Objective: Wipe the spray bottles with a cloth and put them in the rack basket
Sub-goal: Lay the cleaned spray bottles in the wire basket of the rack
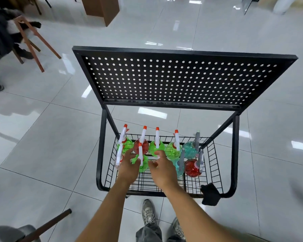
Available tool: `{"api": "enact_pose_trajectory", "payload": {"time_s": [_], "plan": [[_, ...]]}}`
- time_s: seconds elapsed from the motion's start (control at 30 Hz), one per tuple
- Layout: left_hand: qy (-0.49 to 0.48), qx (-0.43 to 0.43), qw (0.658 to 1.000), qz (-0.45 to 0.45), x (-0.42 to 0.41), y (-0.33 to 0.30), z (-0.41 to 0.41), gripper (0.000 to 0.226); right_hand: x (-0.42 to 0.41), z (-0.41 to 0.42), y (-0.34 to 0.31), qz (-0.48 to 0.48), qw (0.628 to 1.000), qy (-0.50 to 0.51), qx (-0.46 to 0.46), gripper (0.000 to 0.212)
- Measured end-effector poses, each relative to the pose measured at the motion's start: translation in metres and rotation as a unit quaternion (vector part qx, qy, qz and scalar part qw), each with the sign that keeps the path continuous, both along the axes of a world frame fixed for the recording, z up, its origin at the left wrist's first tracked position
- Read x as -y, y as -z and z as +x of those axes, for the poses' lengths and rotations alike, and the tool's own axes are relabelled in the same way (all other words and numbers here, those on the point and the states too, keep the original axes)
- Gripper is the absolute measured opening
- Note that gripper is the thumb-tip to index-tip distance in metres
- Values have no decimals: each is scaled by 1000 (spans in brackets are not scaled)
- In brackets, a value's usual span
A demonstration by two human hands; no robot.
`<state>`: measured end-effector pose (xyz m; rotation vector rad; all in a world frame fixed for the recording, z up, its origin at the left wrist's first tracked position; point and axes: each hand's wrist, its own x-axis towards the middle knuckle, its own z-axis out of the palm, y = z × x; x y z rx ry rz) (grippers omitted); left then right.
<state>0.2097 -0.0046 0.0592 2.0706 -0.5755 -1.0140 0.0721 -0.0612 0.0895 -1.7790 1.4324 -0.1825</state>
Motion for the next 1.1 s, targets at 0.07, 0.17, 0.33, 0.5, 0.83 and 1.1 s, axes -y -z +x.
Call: {"api": "enact_pose_trajectory", "payload": {"time_s": [0.07,0.17,0.33,0.5,0.83,1.1], "plan": [[-14,-5,1000,-5,0,3,-1,54,0,-9,3,19,995,80,49,32],[-36,-12,999,-20,1,6,-3,51,-4,-20,17,46,979,176,92,26],[-39,-4,999,-18,7,10,-7,42,-7,-28,38,143,958,216,124,29],[-37,-11,999,-33,10,22,-9,44,1,-23,44,161,971,151,94,42],[-47,-75,990,-111,9,39,-4,56,9,-7,51,184,958,196,105,27],[-16,-88,988,-125,15,41,0,70,15,7,54,164,952,229,122,15]]}}
